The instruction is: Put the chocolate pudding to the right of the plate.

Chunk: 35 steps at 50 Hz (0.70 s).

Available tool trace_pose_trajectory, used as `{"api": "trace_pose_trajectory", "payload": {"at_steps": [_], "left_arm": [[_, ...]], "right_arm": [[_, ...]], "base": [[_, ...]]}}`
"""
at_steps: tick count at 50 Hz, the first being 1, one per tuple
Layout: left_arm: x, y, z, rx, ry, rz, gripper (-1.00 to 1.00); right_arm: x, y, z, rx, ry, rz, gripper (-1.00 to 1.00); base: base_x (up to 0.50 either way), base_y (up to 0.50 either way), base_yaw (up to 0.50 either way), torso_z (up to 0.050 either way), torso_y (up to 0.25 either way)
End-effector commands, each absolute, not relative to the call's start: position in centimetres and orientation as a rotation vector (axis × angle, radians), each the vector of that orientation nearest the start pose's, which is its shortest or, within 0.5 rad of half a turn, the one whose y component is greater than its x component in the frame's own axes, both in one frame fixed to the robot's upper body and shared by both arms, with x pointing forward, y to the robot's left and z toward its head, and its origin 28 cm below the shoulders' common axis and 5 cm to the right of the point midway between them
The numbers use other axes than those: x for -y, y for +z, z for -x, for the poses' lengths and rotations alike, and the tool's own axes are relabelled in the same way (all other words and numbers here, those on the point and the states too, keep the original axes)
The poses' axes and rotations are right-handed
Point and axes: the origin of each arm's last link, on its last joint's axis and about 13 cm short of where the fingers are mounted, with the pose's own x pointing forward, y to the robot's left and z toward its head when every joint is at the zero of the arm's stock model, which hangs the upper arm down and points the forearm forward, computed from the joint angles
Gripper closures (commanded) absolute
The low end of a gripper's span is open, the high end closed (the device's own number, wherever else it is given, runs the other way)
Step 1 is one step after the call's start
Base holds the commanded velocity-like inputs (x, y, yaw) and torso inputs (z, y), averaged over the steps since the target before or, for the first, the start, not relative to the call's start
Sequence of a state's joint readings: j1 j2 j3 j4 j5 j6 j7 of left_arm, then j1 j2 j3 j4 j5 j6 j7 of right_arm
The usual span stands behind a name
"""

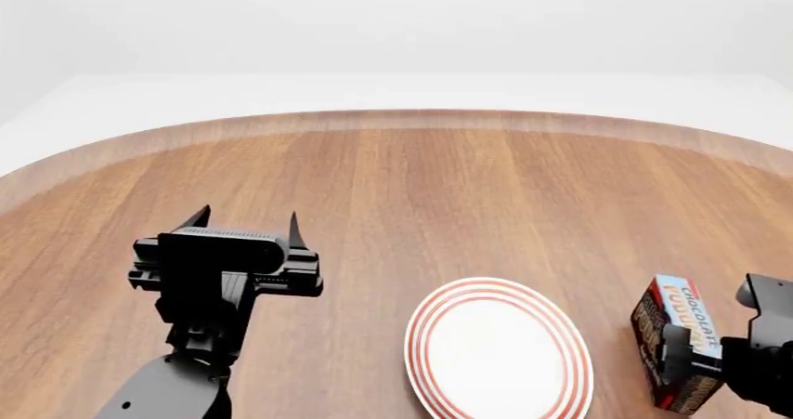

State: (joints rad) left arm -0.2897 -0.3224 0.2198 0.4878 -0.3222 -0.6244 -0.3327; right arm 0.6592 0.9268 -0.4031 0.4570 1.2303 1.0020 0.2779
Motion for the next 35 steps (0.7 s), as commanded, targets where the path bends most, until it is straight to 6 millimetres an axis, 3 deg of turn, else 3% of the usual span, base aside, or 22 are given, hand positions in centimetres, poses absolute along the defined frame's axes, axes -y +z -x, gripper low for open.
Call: {"api": "trace_pose_trajectory", "payload": {"at_steps": [1,9,20,35], "left_arm": [[-21.3,13.0,-24.0,0.078,-0.011,-0.097,-1.0],[-21.3,12.9,-24.0,0.076,-0.011,-0.098,-1.0],[-21.3,13.0,-24.0,0.077,-0.011,-0.097,-1.0],[-21.2,13.0,-24.0,0.078,-0.012,-0.097,-1.0]], "right_arm": [[30.0,11.6,-25.3,-0.909,-0.264,-0.164,-1.0],[30.0,13.3,-25.3,-0.833,-0.269,-0.184,-1.0],[30.3,18.1,-24.7,-0.598,-0.27,-0.243,-1.0],[30.1,18.1,-24.0,-0.504,-0.211,-0.241,-1.0]], "base": [[0.0,0.0,0.0,0.0,0.0],[0.0,0.0,0.0,0.0,0.0],[0.0,0.0,0.0,0.0,0.0],[0.0,0.0,0.0,0.0,0.0]]}}
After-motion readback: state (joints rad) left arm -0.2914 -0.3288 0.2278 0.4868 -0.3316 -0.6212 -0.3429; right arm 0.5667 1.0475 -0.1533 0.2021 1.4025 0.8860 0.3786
